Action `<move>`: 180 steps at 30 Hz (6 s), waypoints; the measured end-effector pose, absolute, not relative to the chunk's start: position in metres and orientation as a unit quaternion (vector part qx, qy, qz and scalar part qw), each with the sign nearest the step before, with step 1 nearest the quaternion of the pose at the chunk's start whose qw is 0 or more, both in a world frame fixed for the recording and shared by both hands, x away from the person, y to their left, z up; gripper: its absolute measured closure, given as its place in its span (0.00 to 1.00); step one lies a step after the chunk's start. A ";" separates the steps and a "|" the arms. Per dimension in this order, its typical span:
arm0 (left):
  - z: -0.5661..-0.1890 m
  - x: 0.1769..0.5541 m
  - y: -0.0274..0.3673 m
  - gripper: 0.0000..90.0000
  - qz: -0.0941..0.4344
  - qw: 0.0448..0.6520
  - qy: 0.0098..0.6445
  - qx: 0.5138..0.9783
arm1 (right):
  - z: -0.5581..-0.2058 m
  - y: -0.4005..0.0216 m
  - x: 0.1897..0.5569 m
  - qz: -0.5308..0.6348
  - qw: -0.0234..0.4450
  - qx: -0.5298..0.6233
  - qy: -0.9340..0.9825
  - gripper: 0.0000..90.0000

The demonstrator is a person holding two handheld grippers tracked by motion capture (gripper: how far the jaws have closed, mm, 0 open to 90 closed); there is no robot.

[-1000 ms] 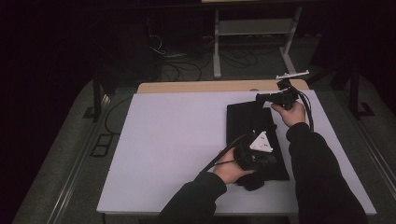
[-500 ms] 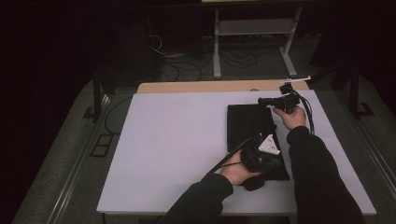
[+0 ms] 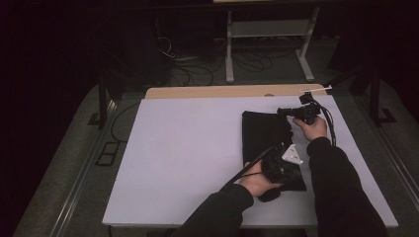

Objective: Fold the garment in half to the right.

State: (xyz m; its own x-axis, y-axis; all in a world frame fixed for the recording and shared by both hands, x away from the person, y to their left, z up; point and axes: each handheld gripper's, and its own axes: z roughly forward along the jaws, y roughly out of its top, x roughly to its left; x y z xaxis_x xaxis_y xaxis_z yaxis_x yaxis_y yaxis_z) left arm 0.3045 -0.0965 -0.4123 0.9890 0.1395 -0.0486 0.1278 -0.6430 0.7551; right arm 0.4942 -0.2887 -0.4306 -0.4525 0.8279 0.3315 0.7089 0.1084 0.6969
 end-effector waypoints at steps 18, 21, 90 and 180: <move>-0.415 0.304 -0.110 0.90 -0.010 0.427 0.086 0.900 | -0.404 -0.319 0.467 0.425 0.123 0.525 0.727 0.60; -0.413 0.304 -0.110 0.86 -0.018 0.444 0.090 0.891 | -0.400 -0.318 0.462 0.428 0.128 0.519 0.729 0.48; -0.372 0.326 0.048 0.00 0.089 0.477 0.228 0.844 | -0.358 -0.315 0.368 0.458 0.138 0.443 0.759 0.00; -0.410 0.290 0.246 0.00 0.155 0.489 0.380 0.770 | -0.394 -0.336 0.281 0.474 0.138 0.433 0.754 0.00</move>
State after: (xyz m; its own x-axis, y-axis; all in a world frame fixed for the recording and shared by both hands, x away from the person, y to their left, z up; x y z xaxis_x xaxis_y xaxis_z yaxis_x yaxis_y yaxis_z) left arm 0.2905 0.2465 -0.4099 0.6630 0.7366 -0.1333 0.4336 -0.2327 0.8705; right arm 0.2815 -0.3355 -0.3939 -0.5875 0.7836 0.2020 0.5212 0.1755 0.8352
